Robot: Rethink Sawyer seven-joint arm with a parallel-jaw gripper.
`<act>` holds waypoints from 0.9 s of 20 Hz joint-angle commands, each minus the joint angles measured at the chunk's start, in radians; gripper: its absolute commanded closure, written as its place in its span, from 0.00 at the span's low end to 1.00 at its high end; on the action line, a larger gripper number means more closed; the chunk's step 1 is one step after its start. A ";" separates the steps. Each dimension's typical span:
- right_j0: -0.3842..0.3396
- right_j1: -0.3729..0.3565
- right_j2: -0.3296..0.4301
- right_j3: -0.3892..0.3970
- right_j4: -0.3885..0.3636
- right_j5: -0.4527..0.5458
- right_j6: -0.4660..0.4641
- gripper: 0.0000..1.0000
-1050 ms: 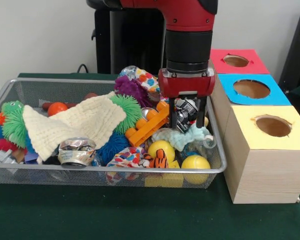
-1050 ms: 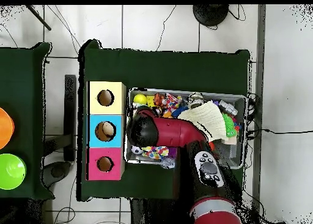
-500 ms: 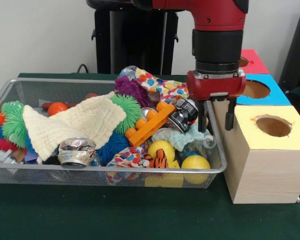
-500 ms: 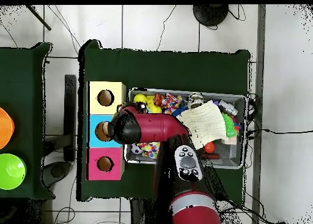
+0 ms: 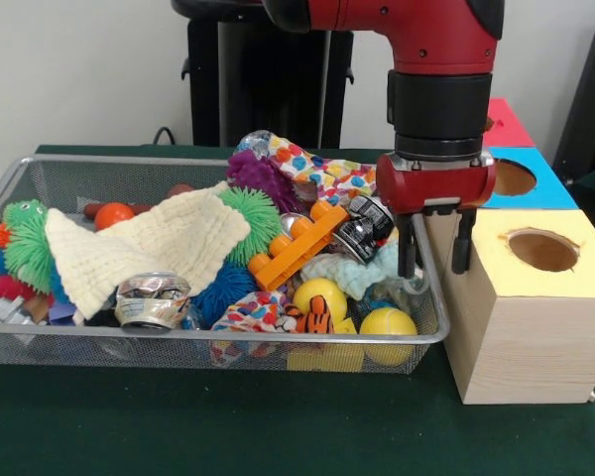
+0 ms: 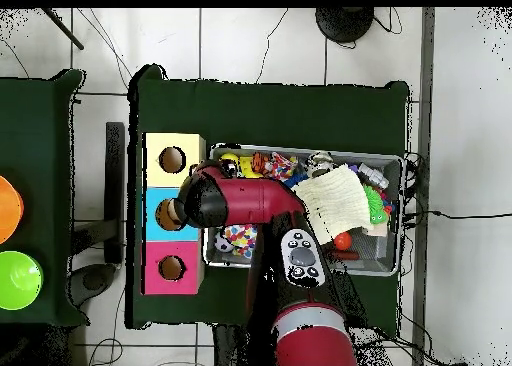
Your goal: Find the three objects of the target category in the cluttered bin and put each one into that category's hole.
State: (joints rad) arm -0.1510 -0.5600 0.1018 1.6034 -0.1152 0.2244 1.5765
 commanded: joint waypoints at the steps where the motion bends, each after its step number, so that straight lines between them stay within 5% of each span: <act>1: -0.015 0.066 0.054 -0.040 -0.023 0.044 0.074 0.00; 10: -0.026 0.088 0.059 -0.026 -0.034 -0.014 0.088 0.00; 18: -0.116 0.053 0.099 0.020 -0.071 0.019 0.016 0.00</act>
State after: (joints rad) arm -0.1909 -0.5218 0.1159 1.5882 -0.1152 0.2242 1.5765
